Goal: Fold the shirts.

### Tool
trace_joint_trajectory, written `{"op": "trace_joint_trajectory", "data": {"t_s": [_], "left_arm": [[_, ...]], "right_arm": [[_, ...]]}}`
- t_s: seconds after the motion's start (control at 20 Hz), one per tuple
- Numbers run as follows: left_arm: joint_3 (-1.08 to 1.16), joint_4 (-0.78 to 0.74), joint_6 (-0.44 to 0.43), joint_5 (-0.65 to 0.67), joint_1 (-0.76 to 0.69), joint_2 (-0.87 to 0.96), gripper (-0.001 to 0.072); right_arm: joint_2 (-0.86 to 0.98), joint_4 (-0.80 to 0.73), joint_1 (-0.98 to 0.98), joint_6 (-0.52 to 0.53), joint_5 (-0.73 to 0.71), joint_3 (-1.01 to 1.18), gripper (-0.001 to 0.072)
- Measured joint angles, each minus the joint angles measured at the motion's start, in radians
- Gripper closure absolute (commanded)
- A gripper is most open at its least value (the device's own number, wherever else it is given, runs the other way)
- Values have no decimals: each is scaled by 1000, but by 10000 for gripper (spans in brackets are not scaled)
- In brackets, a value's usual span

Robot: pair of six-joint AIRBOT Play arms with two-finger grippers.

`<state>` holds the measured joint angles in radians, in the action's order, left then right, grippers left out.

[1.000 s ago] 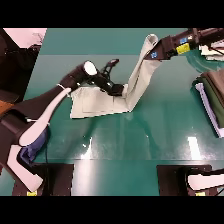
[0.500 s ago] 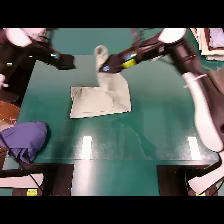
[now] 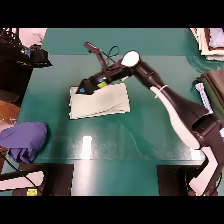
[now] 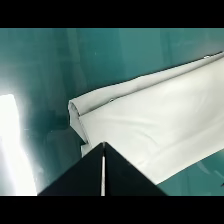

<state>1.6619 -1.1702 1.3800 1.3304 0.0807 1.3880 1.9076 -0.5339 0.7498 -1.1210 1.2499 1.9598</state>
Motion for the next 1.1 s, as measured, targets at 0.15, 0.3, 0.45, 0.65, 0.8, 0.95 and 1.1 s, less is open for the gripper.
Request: {"op": "trace_joint_trajectory", "data": {"t_s": [0.15,0.3,0.45,0.65,0.8,0.95,1.1], "left_arm": [[0,3,0,18,5,-2,677],[0,11,0,24,6,-2,676],[0,20,0,15,5,-2,676],[0,27,-8,-11,-14,-1,676],[0,29,-18,-22,-31,3,676],[0,30,-24,-29,-41,5,677],[0,29,-25,-30,-46,6,676]], "right_arm": [[-85,-94,-114,-30,78,-134,274],[-187,-219,-262,-102,79,-306,180],[-242,-266,-390,-144,34,-456,56],[-213,-203,-465,-145,-10,-582,57],[-145,-122,-444,-129,-43,-598,57],[-56,-49,-383,-122,-58,-544,58],[26,20,-317,-117,-70,-463,325]]}}
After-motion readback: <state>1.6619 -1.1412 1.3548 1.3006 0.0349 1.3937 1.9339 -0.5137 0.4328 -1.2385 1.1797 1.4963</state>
